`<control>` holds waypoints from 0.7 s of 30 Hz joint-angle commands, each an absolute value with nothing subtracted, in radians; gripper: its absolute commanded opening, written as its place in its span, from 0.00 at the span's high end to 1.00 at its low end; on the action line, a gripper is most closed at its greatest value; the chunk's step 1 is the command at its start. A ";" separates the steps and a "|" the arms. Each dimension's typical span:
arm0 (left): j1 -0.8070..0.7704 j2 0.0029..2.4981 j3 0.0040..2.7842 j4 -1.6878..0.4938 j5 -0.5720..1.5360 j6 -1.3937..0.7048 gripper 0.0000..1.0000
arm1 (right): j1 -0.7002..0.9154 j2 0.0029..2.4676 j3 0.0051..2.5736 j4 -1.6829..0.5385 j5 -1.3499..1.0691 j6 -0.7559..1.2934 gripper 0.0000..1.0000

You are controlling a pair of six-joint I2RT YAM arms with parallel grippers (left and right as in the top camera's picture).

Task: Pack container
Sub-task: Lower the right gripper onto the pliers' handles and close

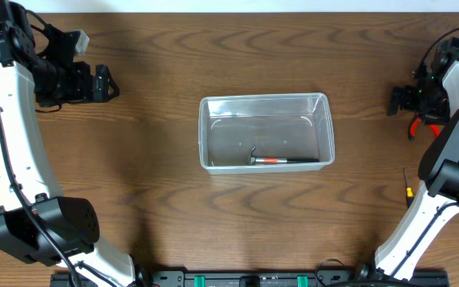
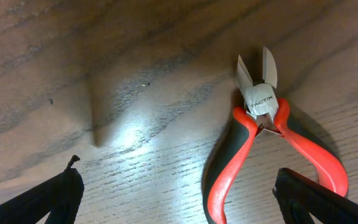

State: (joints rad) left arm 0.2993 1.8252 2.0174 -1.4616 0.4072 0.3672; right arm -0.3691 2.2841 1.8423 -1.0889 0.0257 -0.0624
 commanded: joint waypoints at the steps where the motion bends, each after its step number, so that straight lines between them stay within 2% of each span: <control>1: 0.302 1.822 2.013 -1.466 0.399 0.377 0.02 | -0.374 2.294 1.826 -1.086 0.022 -0.065 0.01; 21: 0.302 1.822 2.013 -1.477 0.399 0.377 0.02 | -0.381 2.294 1.789 -1.050 0.022 -0.065 0.01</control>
